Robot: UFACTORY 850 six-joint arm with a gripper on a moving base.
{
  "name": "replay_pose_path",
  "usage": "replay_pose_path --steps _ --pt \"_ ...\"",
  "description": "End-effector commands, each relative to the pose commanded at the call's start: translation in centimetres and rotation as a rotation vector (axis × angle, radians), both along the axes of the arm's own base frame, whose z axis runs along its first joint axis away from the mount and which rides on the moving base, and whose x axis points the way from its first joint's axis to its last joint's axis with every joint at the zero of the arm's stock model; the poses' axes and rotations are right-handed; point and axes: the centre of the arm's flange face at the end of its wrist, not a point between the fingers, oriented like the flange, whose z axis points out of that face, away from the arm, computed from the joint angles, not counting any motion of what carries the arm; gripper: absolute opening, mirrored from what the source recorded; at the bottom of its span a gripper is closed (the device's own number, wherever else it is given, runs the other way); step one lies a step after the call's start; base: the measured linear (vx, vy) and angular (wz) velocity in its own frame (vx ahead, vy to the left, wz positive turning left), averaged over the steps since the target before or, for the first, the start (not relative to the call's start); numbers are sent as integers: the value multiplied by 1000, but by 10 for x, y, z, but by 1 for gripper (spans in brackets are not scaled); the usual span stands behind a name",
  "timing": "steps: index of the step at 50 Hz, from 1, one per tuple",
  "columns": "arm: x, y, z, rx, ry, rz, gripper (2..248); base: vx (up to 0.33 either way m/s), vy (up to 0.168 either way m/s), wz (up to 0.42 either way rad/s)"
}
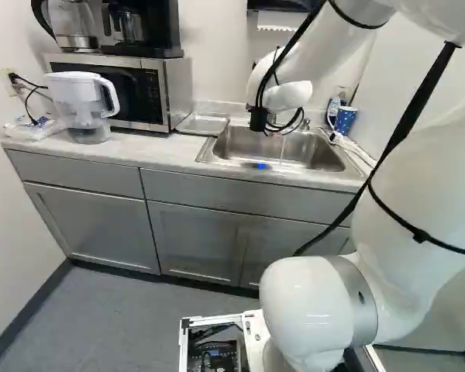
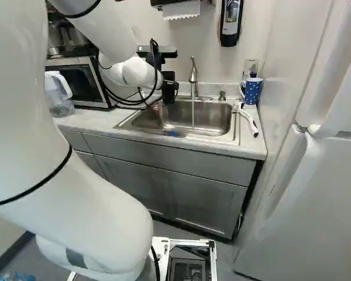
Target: Rinse the cup and place it in the tray
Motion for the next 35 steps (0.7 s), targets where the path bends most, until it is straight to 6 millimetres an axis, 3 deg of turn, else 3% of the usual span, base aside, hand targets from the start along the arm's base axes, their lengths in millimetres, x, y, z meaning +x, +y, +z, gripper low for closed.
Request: replay_pose_path --steps 35 --pt "-5 0 34 -3 -68 0 125 0 0 0"
